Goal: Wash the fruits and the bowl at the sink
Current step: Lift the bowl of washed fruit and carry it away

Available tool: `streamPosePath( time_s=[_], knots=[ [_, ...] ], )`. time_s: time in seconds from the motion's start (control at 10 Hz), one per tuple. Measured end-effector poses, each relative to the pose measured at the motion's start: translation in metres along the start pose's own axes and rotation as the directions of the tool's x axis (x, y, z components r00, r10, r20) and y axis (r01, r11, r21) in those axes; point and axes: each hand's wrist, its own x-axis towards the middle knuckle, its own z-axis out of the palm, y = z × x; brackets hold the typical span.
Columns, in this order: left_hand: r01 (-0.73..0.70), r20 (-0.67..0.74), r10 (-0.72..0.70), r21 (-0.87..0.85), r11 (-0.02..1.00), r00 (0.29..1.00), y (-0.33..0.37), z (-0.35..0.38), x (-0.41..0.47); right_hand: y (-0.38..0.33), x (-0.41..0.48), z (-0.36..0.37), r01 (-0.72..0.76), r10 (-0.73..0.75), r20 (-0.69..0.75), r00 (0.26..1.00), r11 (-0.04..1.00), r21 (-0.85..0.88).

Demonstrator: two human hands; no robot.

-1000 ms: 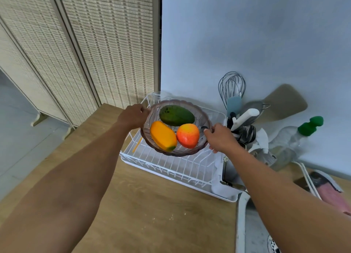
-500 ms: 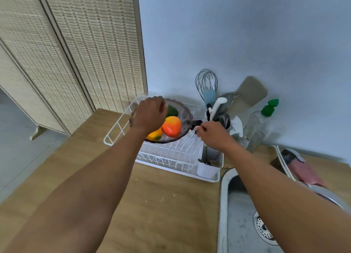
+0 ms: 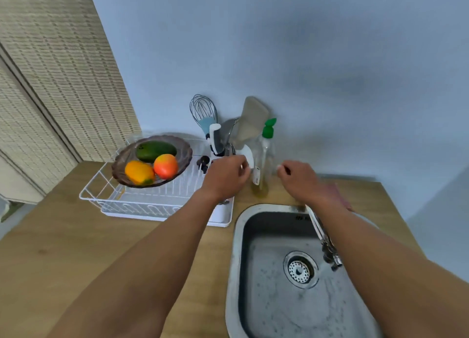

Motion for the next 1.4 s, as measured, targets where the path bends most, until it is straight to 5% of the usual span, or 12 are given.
streamPosePath(
  time_s=[0.1, 0.4, 0.6, 1.1, 1.2, 1.4],
  knots=[
    [-0.003, 0.066, 0.004, -0.02, 1.0, 0.998, 0.03, 0.024, 0.0, 0.042, -0.01, -0.015, -0.047, 0.043, -0.055, 0.998, 0.995, -0.087],
    [0.134, 0.274, -0.121, -0.03, 0.991, 0.954, 0.072, 0.086, -0.017, 0.112, -0.03, -0.014, 0.002, 0.108, 0.23, 0.967, 0.902, -0.432],
    [0.181, 0.279, -0.167, -0.024, 0.983, 0.946, 0.082, 0.1, -0.017, 0.114, -0.028, -0.021, -0.027, 0.094, 0.261, 0.961, 0.968, -0.251],
    [0.193, 0.261, -0.199, 0.051, 0.98, 0.945, 0.096, 0.118, -0.018, 0.111, -0.03, -0.031, -0.007, 0.082, 0.26, 0.962, 0.961, -0.275],
    [0.208, 0.244, -0.216, 0.059, 0.976, 0.945, 0.093, 0.109, -0.018, 0.097, -0.037, -0.038, -0.019, 0.062, 0.161, 0.985, 0.967, -0.256],
    [0.249, 0.212, -0.265, 0.097, 0.964, 0.941, 0.071, 0.089, -0.032, 0.069, -0.031, -0.012, -0.022, 0.023, 0.183, 0.983, 1.0, -0.006]
  ],
)
